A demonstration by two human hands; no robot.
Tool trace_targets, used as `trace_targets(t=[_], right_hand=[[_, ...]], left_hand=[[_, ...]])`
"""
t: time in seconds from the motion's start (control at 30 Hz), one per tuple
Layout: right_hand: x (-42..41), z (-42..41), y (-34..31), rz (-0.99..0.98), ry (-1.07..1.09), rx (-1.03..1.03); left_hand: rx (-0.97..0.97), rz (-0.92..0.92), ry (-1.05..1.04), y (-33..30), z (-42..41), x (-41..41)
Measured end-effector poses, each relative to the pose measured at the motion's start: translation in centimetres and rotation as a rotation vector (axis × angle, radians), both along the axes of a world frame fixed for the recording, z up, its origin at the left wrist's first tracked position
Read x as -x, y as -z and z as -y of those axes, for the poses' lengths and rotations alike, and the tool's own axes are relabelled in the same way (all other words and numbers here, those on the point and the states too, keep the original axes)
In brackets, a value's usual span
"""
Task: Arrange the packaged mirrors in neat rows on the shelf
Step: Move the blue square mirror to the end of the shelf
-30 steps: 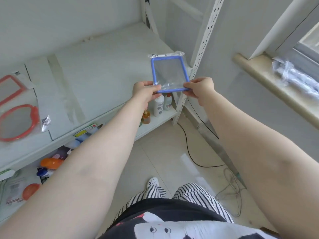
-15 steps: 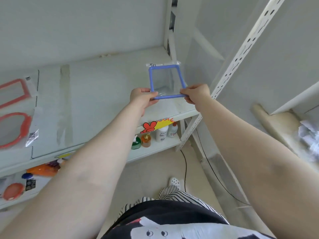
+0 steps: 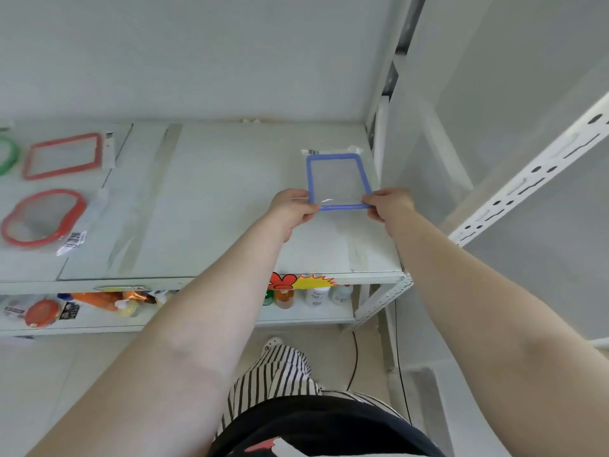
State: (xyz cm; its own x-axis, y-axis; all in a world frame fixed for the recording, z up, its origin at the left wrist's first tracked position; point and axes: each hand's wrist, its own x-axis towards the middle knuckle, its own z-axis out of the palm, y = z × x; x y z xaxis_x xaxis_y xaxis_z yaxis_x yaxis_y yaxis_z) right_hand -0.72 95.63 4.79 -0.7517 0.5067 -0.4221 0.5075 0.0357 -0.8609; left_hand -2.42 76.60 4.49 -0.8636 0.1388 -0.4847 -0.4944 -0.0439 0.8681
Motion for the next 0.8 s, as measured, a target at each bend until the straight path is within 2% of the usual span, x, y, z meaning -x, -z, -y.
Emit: trace_targets(t=[0.43,0.8], right_hand=[[8.3,-2.0,6.7,-0.102,0.08,0.002],[12.2,-2.7,9.7,-0.154,-0.076,-0.263]], left_hand=[[0.356,-0.149,-0.066,5.6,-4.3,8.5],[0.47,-0.252,-0.116,8.8,-5.8,13.2]])
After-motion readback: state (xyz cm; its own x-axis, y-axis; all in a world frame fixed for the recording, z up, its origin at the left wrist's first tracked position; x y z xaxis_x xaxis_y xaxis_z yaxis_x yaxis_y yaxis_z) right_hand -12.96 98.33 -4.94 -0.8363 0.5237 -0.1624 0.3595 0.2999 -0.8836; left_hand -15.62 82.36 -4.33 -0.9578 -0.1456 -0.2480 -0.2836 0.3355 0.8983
